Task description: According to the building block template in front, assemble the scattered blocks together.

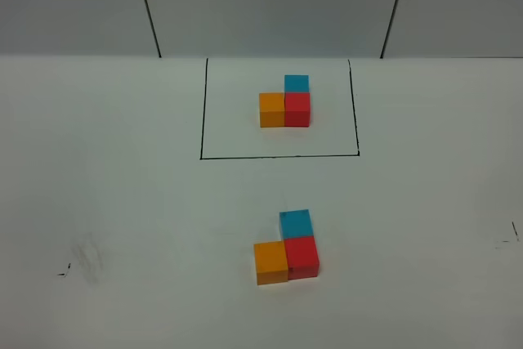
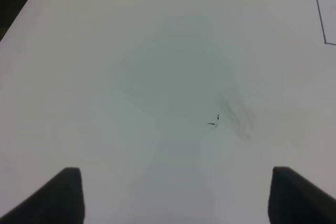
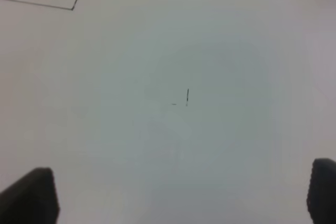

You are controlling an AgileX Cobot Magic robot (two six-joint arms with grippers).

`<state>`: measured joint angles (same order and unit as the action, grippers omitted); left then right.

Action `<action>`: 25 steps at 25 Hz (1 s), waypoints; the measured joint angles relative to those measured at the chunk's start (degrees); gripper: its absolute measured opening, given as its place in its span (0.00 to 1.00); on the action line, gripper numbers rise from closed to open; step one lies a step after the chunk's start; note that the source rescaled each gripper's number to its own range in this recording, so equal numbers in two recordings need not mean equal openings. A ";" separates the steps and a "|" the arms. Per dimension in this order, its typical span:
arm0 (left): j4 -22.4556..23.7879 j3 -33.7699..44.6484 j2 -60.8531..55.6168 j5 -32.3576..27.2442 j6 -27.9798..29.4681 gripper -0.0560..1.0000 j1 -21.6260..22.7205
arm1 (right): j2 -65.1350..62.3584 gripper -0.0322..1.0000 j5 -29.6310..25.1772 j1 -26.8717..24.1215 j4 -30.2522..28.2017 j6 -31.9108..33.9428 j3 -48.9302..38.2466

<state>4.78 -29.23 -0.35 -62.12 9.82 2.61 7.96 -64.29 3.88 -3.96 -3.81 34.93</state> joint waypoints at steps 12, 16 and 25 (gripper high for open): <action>0.00 0.00 0.00 0.00 0.00 0.59 0.00 | -7.19 0.91 2.55 0.00 -0.11 1.88 -6.01; 0.00 0.00 0.00 0.00 0.06 0.59 0.00 | -7.19 0.87 2.82 0.00 -0.52 2.83 -6.08; 0.00 0.00 0.00 0.00 0.15 0.59 0.00 | -7.24 0.69 2.86 -4.52 -0.46 2.83 -6.08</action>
<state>4.78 -29.23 -0.35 -62.12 9.97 2.61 0.73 -61.43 -0.64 -4.42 -0.99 28.85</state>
